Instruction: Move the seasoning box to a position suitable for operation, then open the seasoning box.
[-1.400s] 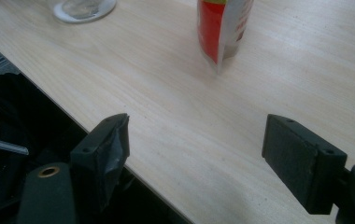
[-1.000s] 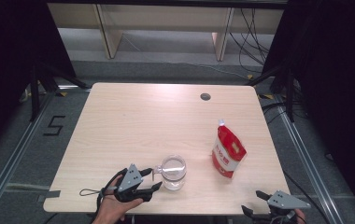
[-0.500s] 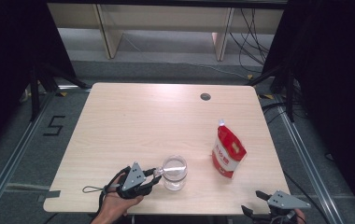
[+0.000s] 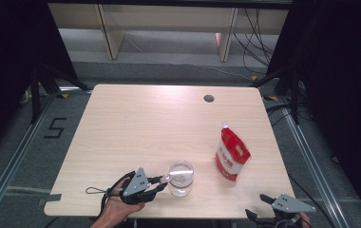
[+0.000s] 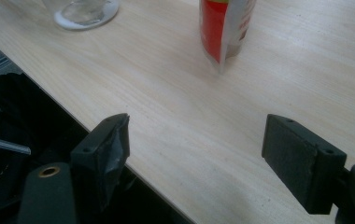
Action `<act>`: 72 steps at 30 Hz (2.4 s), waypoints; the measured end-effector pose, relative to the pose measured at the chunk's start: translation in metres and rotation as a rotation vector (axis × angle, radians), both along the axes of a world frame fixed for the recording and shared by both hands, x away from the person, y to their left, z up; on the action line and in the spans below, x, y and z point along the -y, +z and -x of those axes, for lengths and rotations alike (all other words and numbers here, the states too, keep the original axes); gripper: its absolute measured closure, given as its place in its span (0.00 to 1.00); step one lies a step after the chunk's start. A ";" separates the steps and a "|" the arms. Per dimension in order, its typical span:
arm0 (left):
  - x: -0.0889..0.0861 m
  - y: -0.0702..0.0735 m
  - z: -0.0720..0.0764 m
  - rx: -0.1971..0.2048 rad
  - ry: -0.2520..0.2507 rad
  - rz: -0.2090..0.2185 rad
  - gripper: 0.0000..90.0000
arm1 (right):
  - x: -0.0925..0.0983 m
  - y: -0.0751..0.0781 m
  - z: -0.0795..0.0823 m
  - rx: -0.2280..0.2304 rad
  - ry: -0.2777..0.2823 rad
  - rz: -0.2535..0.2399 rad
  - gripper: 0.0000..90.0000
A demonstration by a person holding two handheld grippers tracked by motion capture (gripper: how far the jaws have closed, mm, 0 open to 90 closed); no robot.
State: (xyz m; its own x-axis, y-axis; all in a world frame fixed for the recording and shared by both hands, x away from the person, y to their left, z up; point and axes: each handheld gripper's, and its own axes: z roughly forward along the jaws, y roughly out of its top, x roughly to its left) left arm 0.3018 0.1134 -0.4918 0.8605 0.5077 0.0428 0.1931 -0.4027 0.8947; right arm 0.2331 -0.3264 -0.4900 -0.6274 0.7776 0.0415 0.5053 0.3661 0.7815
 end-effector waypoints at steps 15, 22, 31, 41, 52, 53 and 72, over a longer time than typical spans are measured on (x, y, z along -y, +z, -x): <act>0.000 0.000 0.002 -0.011 -0.054 -0.008 0.81 | 0.000 0.000 0.000 -0.002 0.005 -0.006 0.27; -0.001 0.000 0.000 -0.030 -0.024 -0.004 0.81 | 0.001 -0.001 -0.001 0.001 0.009 -0.005 0.27; -0.004 0.000 -0.004 -0.021 -0.009 -0.032 0.76 | 0.002 -0.002 -0.001 -0.003 0.007 -0.004 0.27; -0.008 0.007 0.005 -0.058 0.005 -0.013 0.53 | 0.002 -0.003 -0.001 -0.025 -0.008 -0.020 0.27; -0.010 0.020 0.014 -0.087 0.010 0.027 0.53 | 0.005 -0.002 -0.002 -0.003 0.005 -0.006 0.27; -0.011 0.021 0.014 -0.091 0.010 0.036 0.53 | 0.006 -0.003 -0.003 0.001 0.001 -0.004 0.27; -0.008 0.030 0.016 -0.112 0.028 0.067 0.56 | 0.004 -0.002 -0.002 -0.005 0.004 -0.005 0.27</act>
State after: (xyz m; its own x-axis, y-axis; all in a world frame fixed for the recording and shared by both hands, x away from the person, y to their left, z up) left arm 0.2860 0.1216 -0.4614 0.8434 0.5302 -0.0870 0.3033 -0.3361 0.8916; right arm 0.2349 -0.3307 -0.4924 -0.6302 0.7750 0.0481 0.5078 0.3645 0.7805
